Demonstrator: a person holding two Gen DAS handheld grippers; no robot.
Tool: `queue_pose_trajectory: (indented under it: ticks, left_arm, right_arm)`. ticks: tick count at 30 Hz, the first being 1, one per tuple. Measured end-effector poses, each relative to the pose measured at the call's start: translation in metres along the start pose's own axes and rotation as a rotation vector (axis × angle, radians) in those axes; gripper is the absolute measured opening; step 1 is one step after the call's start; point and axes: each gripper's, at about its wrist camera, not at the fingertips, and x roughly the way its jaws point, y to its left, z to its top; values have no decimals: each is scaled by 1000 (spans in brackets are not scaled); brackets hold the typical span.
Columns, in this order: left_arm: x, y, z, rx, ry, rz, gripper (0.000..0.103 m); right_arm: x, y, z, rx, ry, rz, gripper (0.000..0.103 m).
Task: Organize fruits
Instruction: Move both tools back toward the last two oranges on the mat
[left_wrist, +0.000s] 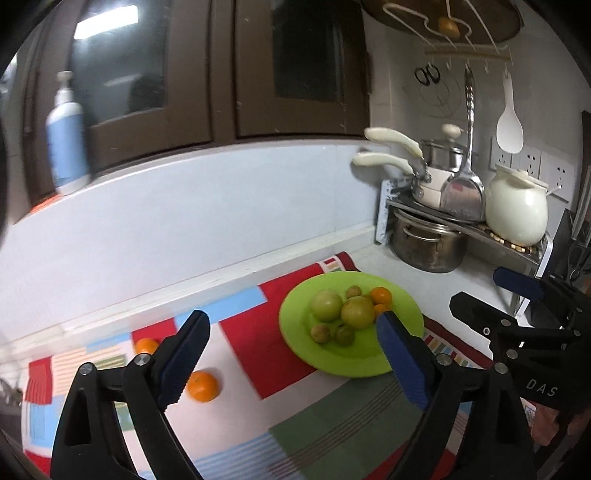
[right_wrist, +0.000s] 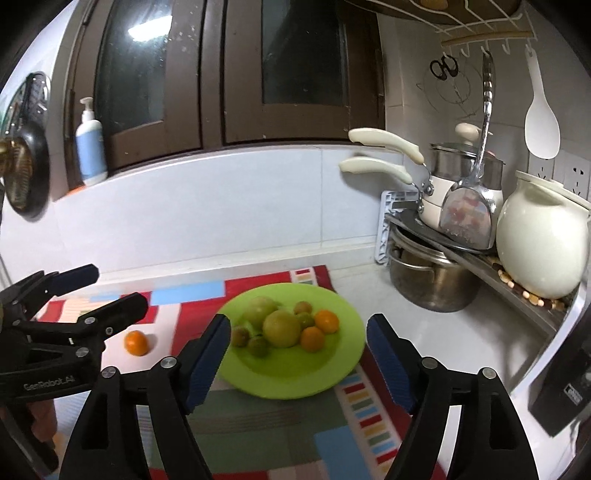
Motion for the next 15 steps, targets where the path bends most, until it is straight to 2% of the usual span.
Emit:
queue_pose_trajectory:
  ticks: [6, 15]
  left_arm:
    - [-39, 22, -17, -43, -25, 46, 95]
    - [-74, 56, -32, -79, -41, 109, 96]
  right_arm:
    - [-20, 27, -10, -30, -3, 52, 79]
    - [-39, 69, -20, -52, -7, 106, 79]
